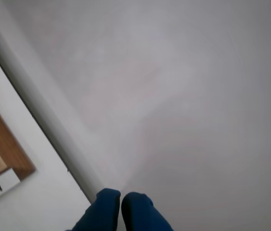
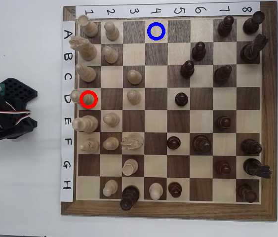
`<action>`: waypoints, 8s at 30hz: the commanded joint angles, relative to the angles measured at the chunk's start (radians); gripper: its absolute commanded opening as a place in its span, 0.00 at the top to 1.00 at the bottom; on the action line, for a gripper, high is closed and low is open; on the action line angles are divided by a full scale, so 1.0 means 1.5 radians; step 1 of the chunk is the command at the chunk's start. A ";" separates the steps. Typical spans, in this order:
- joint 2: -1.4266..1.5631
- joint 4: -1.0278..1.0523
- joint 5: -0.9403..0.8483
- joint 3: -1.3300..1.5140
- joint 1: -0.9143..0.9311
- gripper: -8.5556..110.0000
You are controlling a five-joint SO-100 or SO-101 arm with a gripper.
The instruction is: Move the piece to destination
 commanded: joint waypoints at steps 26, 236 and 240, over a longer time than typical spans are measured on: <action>-0.150 0.103 0.572 -0.060 -0.764 0.87; -0.122 0.105 0.592 0.246 -0.941 0.93; -0.123 0.106 0.582 0.223 -0.945 0.93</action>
